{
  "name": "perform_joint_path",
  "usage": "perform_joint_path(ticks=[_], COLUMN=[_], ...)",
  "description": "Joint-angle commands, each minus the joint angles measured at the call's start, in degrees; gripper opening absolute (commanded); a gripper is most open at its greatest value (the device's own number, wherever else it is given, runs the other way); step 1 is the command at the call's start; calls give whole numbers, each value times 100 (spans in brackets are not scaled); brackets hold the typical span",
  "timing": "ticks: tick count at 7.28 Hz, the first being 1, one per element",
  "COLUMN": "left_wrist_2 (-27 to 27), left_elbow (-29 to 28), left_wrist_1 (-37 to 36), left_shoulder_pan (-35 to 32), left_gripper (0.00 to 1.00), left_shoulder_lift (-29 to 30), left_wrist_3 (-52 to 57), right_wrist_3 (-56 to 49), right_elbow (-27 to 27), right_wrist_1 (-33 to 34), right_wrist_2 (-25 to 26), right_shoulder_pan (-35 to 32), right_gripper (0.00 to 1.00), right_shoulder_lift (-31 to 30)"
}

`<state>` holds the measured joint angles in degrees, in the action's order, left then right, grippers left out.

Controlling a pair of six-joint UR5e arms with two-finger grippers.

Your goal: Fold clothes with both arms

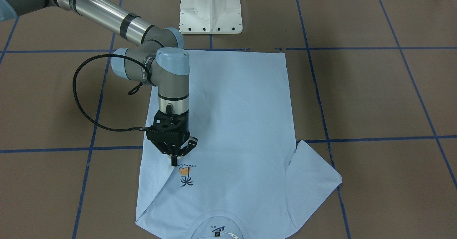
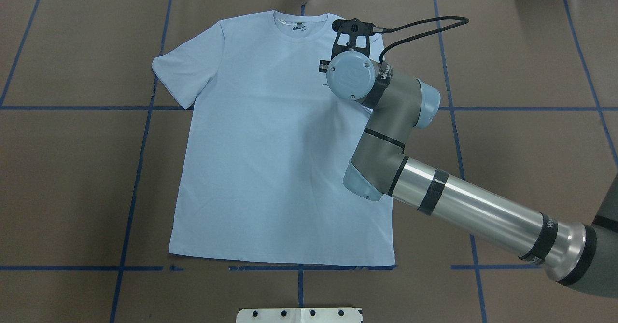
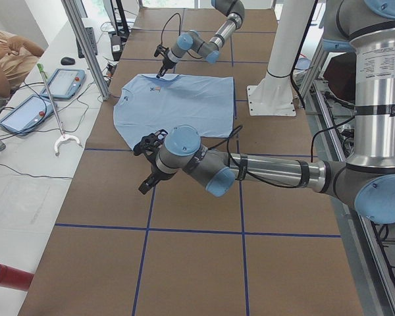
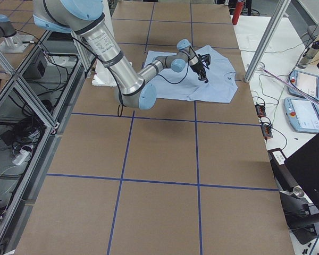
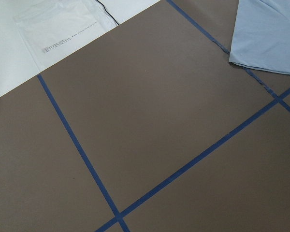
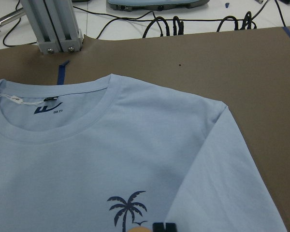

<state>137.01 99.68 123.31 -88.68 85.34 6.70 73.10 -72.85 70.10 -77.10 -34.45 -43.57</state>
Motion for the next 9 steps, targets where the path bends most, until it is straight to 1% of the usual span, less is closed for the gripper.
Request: perform_joint_path(ticks=[1, 2, 3, 4, 5, 6, 7, 8, 9], left_wrist_2=[1, 1, 1, 1, -8, -8, -52, -61, -235], left_elbow=[-10, -10, -53, -45, -28, -1, -62, -324, -735], left_wrist_1=[0, 0, 0, 0, 131, 680, 1042, 1046, 1063], left_shoulder_pan=[0, 9, 9, 17, 26, 87, 479, 744, 877], left_gripper=[100, 100, 100, 100, 100, 100, 100, 100, 100], left_shoulder_lift=[0, 0, 17, 87, 271, 377, 569, 919, 1271], left_wrist_3=[-2, -2, -2, -10, -185, -1091, -1901, -2475, -2750], right_wrist_3=[-85, -77, -94, -268, -774, -1450, -1804, -2112, -2620], right_elbow=[25, 16, 16, -10, -36, -80, -359, -797, -1132], right_wrist_1=[-5, -31, 12, 39, 204, 345, 303, 277, 303], right_wrist_2=[220, 239, -100, -1165, -1829, -2349, -3085, -3753, -4343], right_shoulder_pan=[175, 176, -25, -435, -849, -1296, -1771, -2202, -2711], right_gripper=[99, 100, 100, 100, 100, 100, 100, 100, 100], right_shoulder_lift=[-3, 15, 232, 269, 252, 182, -132, -578, -974])
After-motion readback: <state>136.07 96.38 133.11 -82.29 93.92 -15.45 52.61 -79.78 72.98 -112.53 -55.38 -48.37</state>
